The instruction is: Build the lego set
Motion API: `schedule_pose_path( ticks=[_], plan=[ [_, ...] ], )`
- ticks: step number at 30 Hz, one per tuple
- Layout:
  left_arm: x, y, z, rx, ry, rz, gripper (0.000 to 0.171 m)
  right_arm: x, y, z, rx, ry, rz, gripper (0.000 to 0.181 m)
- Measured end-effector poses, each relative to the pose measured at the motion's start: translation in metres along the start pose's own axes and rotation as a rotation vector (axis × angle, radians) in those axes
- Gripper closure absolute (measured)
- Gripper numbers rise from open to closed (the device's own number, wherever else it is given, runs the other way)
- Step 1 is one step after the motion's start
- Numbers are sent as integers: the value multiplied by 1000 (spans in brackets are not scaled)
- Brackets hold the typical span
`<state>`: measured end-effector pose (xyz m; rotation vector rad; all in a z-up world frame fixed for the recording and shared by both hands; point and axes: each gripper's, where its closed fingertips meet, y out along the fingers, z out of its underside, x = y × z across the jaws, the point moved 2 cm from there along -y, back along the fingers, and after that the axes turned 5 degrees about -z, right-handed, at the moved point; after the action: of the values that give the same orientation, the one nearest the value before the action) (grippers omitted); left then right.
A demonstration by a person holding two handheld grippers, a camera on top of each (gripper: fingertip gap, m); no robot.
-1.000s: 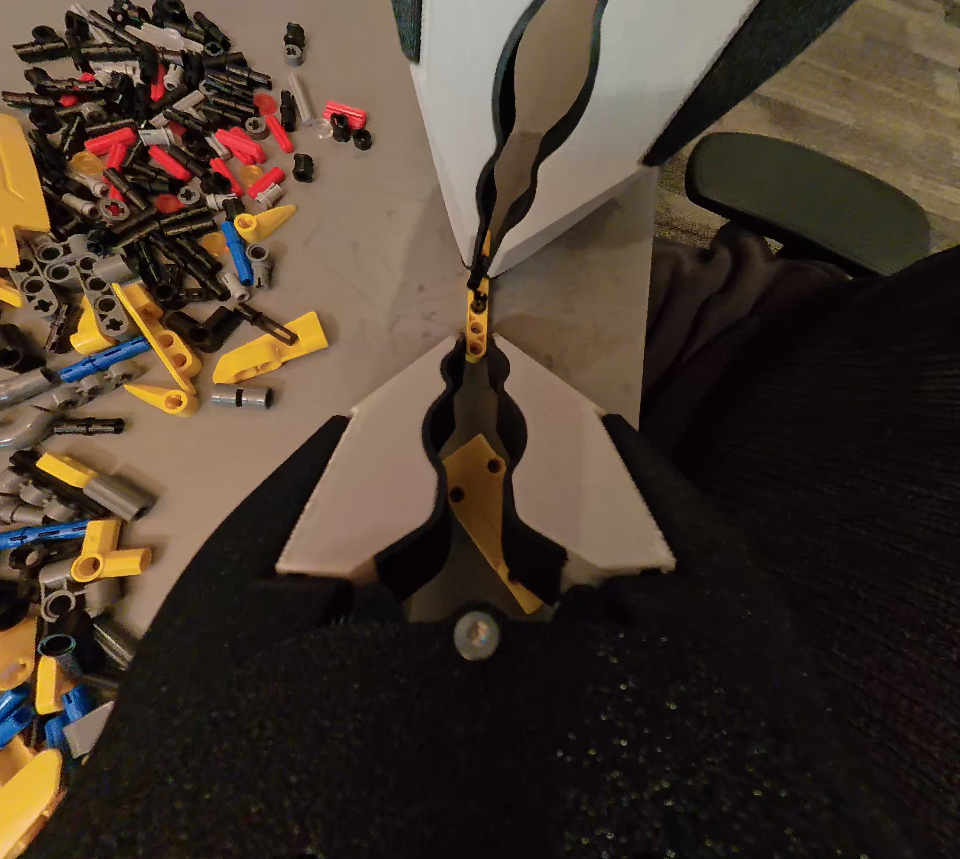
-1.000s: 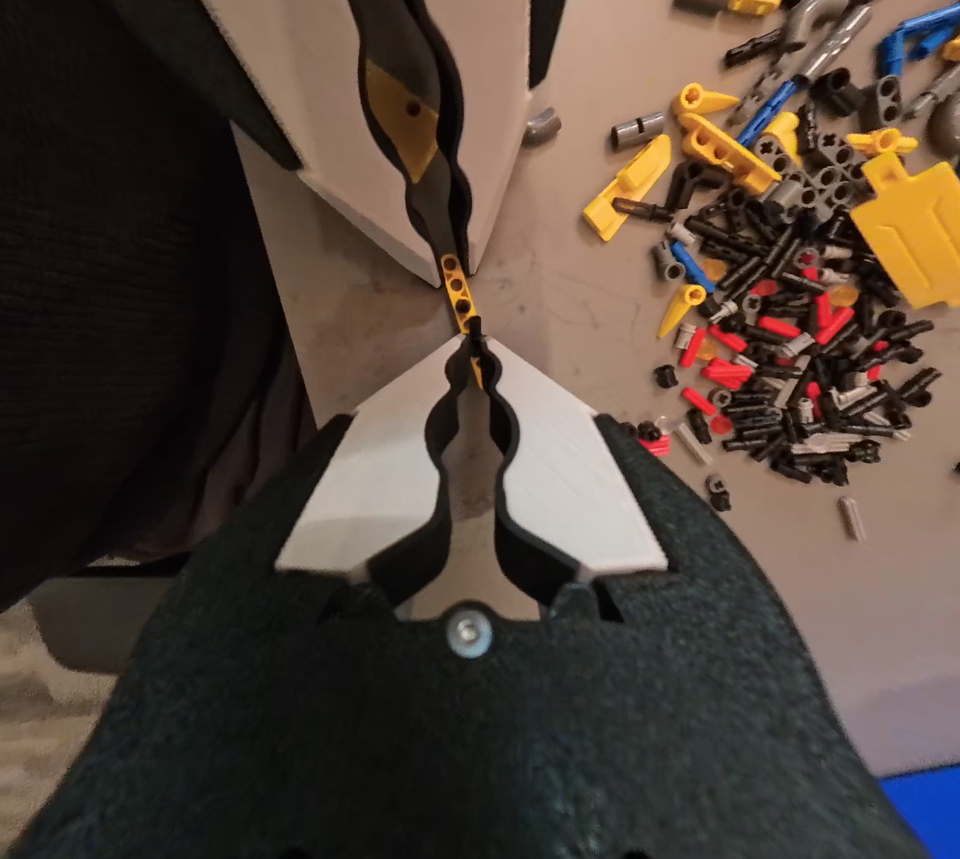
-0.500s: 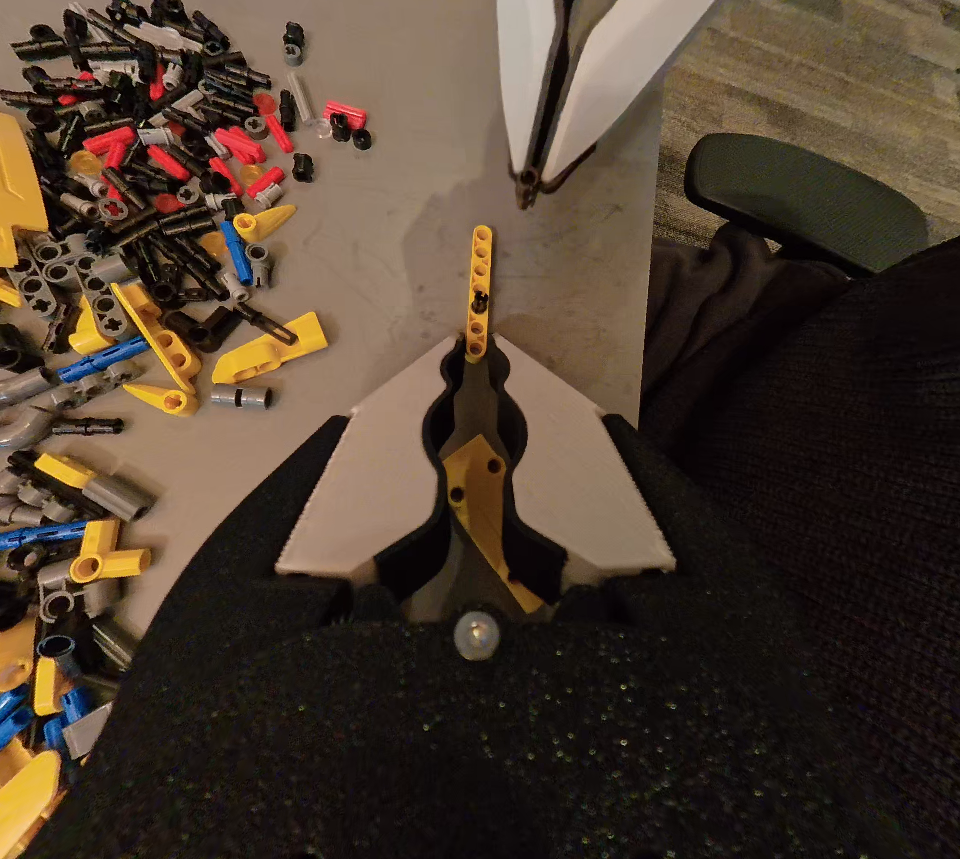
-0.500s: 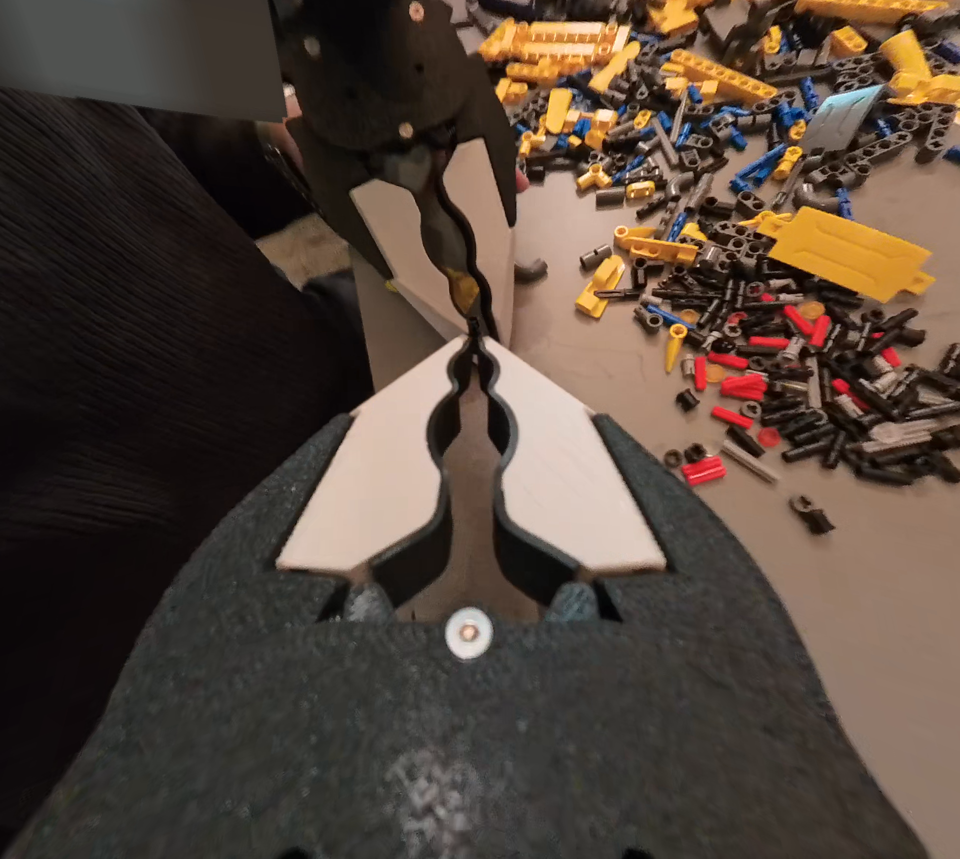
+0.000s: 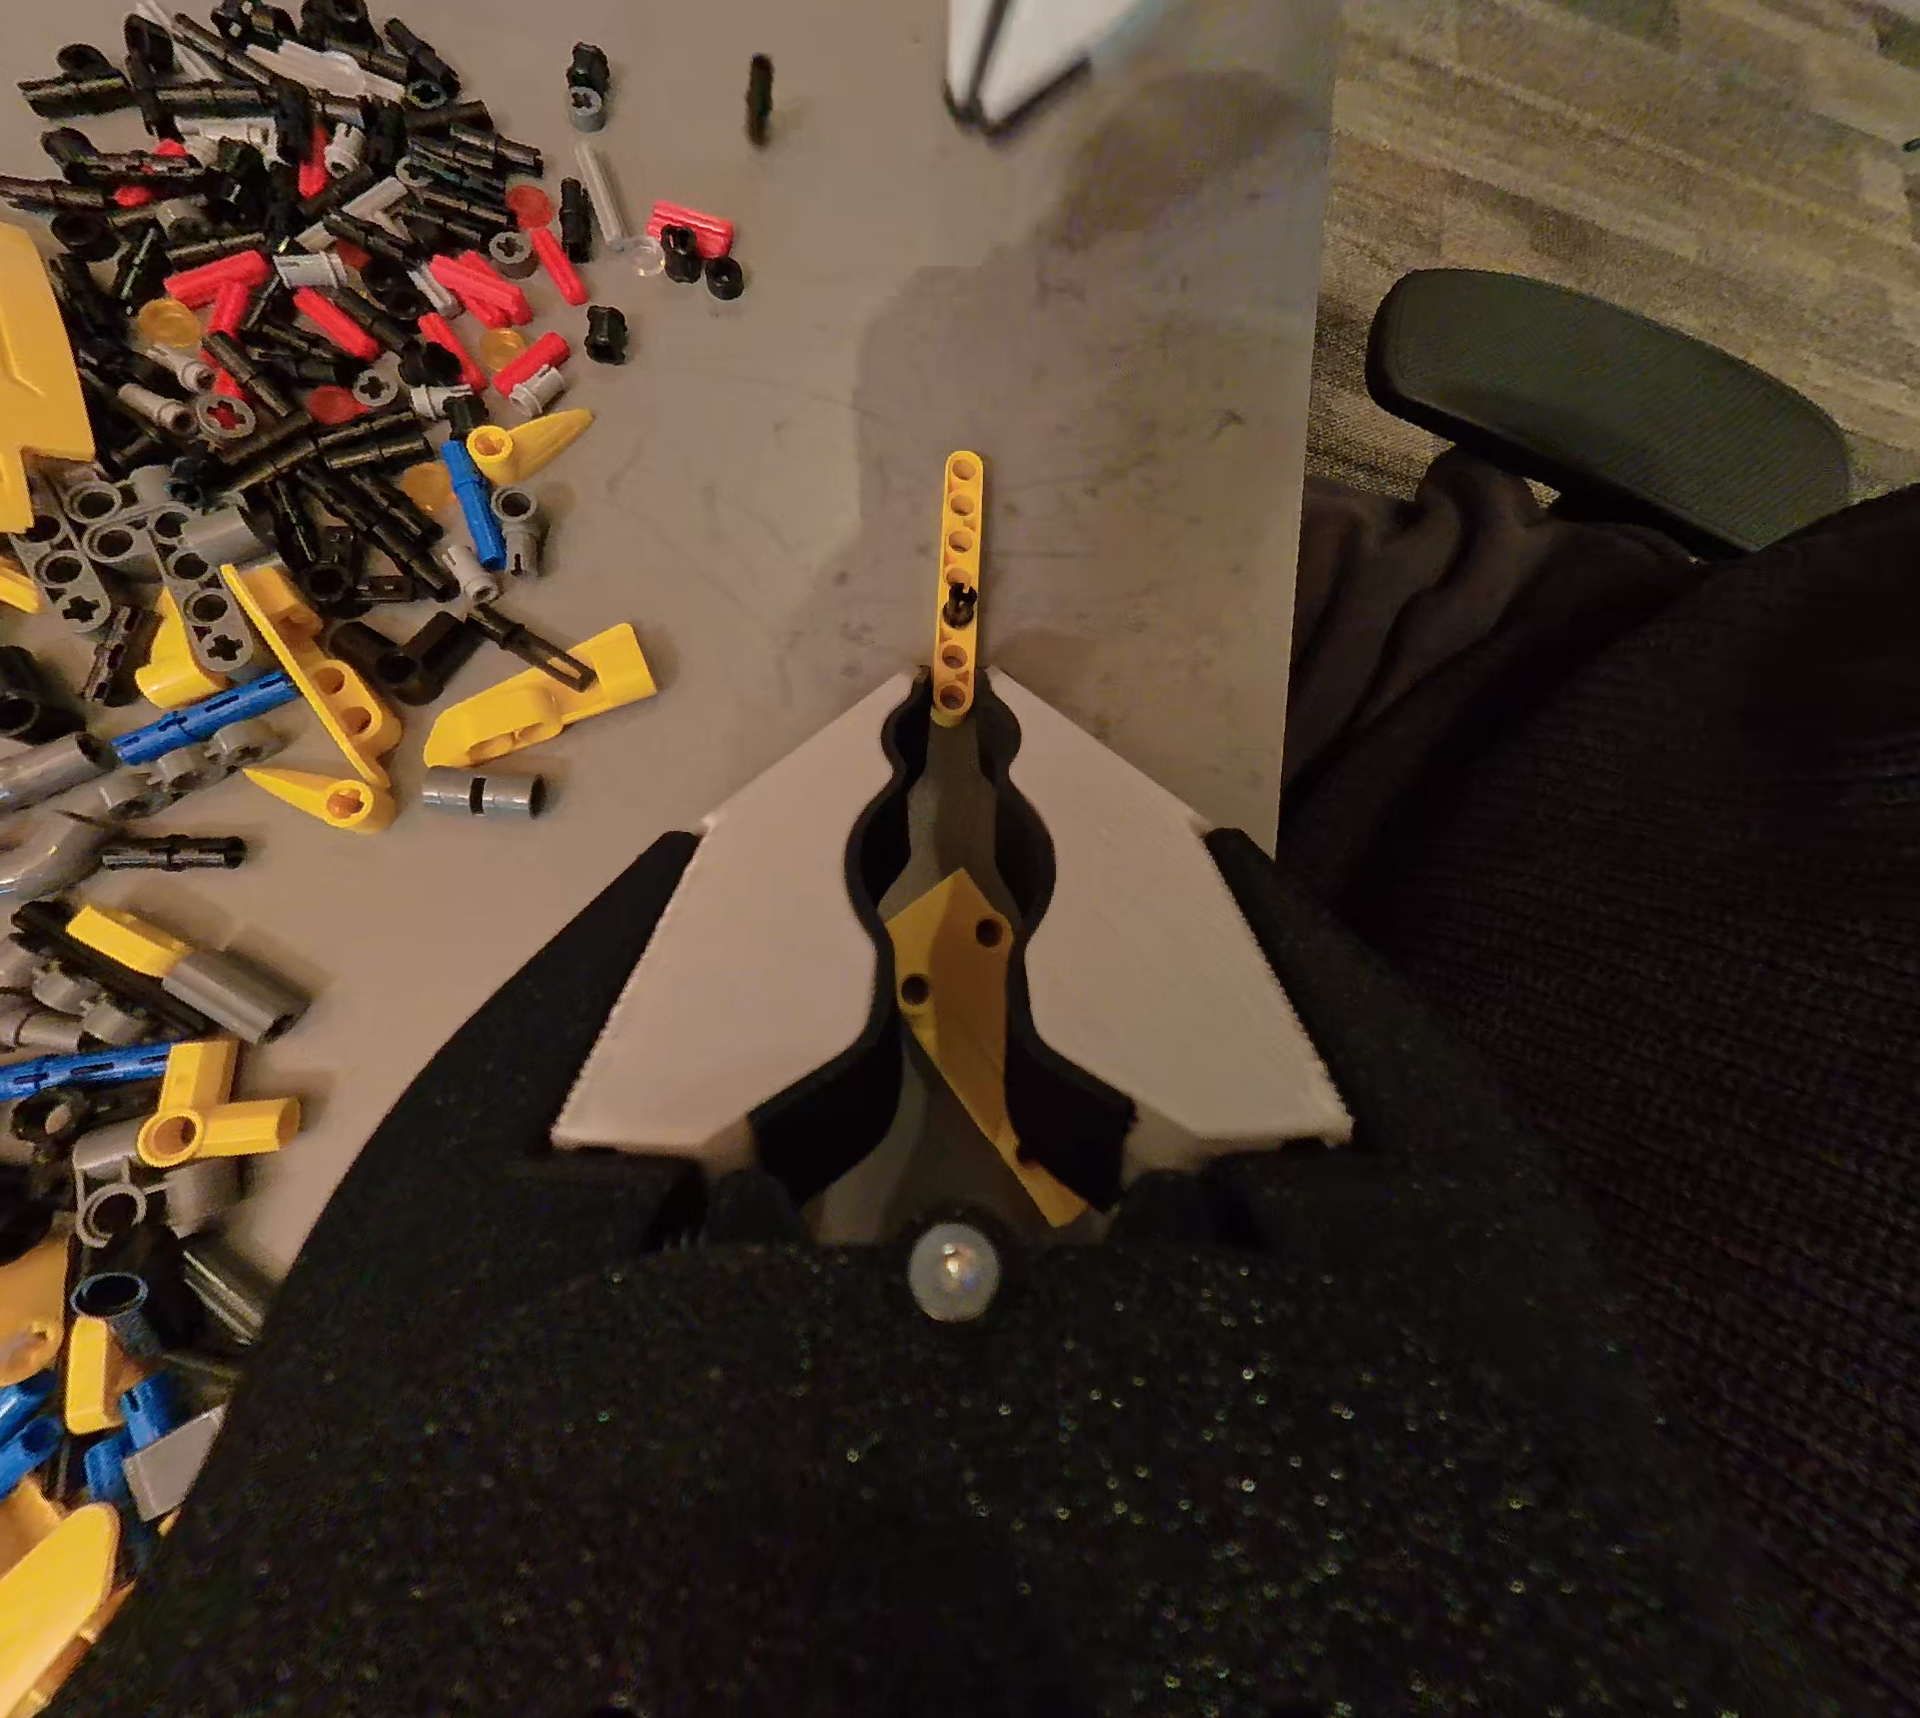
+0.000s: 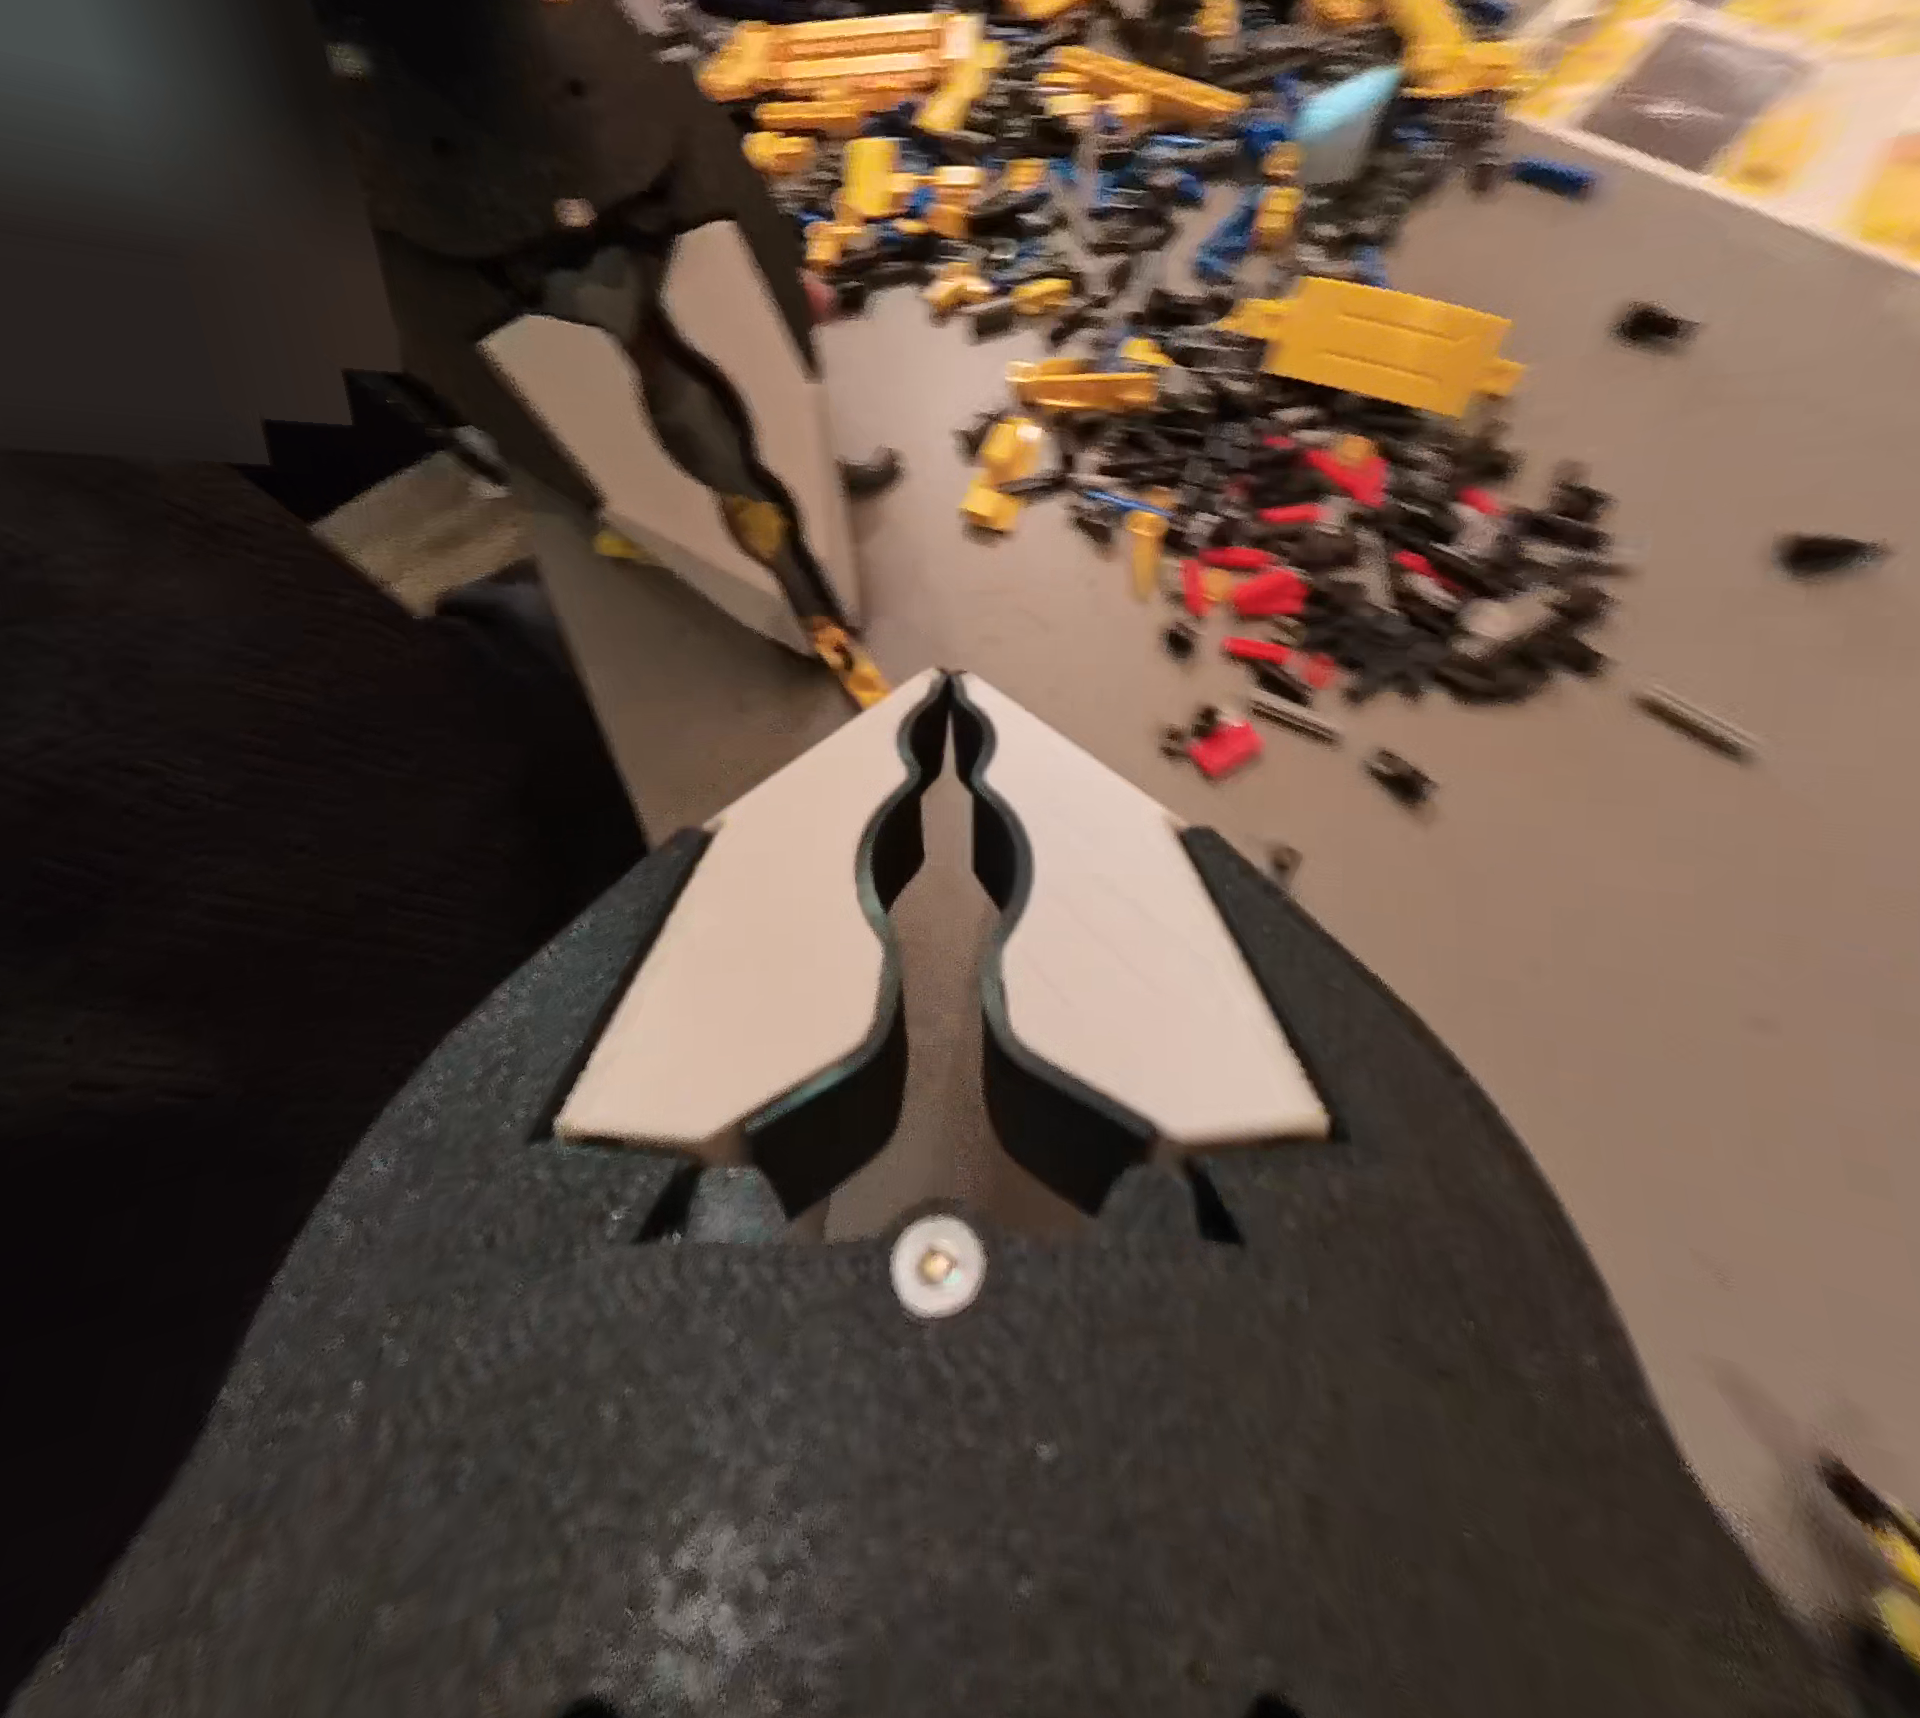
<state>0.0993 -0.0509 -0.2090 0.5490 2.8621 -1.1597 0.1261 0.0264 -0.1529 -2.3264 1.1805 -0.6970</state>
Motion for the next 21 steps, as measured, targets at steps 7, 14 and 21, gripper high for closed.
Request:
schedule_pose_path(
  ticks=[7,14,21],
  plan=[
    [0,0,0,0,-5,6,164,-70,-59,27,-31,284,388,166],
    [0,0,0,0,-4,6,164,-88,-31,57,147,351,449,164],
    [0,0,1,-1,5,2,164,-103,-27,63,227,291,532,174]
  ],
)
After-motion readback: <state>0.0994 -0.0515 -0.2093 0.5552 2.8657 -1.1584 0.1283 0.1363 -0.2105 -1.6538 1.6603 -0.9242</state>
